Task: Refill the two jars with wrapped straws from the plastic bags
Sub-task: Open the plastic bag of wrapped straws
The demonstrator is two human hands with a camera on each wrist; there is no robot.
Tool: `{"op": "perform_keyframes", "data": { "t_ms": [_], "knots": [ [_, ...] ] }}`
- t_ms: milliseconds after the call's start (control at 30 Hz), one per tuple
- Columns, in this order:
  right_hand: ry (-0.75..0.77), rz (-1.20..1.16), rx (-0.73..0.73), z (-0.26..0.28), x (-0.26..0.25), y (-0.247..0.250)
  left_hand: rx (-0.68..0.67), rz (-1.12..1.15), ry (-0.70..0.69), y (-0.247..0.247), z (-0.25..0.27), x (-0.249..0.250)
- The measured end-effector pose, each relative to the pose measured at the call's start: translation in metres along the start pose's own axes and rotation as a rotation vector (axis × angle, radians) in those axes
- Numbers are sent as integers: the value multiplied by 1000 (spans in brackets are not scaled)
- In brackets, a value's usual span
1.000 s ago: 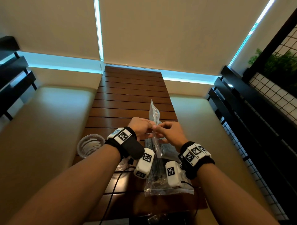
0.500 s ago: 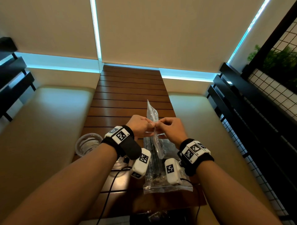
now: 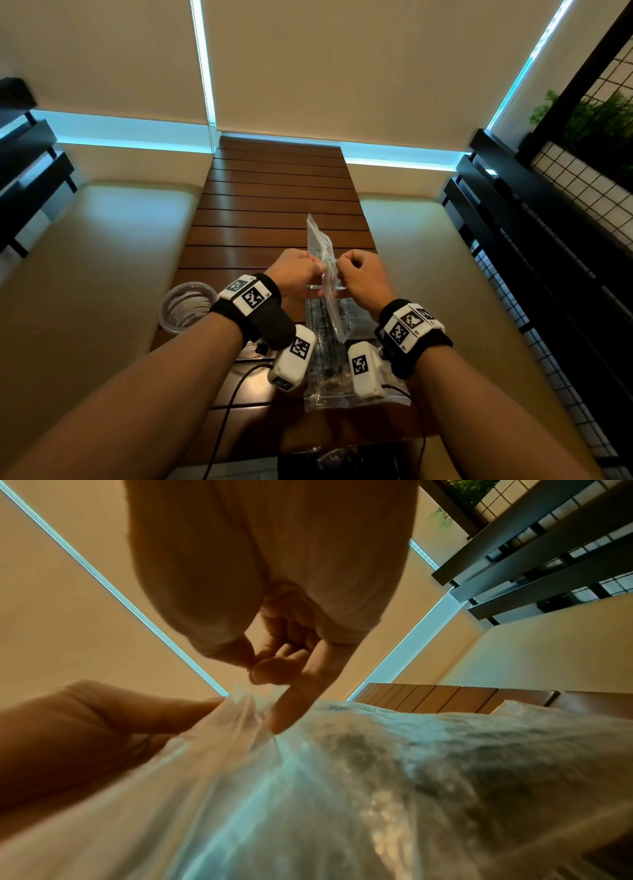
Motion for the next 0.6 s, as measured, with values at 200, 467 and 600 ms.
{"op": "perform_keyframes", "data": {
  "t_ms": [200,467,600],
  "knots": [
    [49,19,-23,0,-2,-1,80,-161,-174,-3,-7,-7],
    [41,12,-32,-7,3,-2,176,-41,-149,-2,-12,-8],
    [82,-55,-108,1,1,-2,230,19,-56,2,-19,-8]
  ]
}}
Point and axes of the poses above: each hand's wrist, its own z-axis away from the middle knuckle, its own y-axis out of the back of the hand, x = y × z, the point moved 2 cm from there along -z, towards the middle knuckle, and after that the axes turned 15 degrees about -y, right-handed, at the moved point
